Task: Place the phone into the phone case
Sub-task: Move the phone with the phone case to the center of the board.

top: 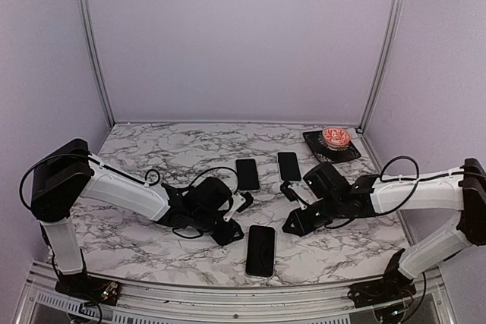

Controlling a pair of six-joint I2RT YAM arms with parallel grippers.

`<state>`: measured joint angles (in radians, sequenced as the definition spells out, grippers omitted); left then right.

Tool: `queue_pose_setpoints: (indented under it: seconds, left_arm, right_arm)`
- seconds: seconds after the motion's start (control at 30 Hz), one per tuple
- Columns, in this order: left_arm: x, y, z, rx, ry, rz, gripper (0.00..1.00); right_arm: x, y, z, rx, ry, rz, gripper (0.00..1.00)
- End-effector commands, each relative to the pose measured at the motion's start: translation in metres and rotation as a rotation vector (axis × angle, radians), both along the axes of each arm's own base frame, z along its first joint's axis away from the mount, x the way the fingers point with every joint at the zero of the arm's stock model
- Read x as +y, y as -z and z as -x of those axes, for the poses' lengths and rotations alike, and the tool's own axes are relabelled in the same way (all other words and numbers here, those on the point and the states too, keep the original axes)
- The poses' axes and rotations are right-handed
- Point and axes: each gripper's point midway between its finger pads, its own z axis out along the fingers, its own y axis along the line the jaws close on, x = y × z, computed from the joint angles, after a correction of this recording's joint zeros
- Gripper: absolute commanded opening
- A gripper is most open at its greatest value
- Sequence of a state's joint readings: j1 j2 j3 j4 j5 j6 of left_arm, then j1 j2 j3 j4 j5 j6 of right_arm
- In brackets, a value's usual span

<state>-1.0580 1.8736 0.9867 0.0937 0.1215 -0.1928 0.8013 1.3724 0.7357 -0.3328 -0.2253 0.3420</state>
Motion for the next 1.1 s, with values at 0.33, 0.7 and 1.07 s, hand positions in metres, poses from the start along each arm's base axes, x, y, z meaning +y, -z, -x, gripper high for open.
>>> queue_pose_setpoints:
  seconds: [0.33,0.7,1.07]
  left_arm:
    - [-0.003,0.012,0.019,0.017,0.070,-0.106,0.30]
    - [-0.019,0.015,0.029,0.019,0.131,-0.110,0.29]
    - [0.018,-0.001,0.023,-0.048,0.056,-0.143,0.32]
  right_arm:
    - [0.023,0.046,0.016,0.159,0.119,-0.046,0.05]
    - [0.035,0.037,0.003,0.124,0.112,-0.064,0.04]
    - [0.019,0.003,-0.003,0.021,0.084,0.004,0.31]
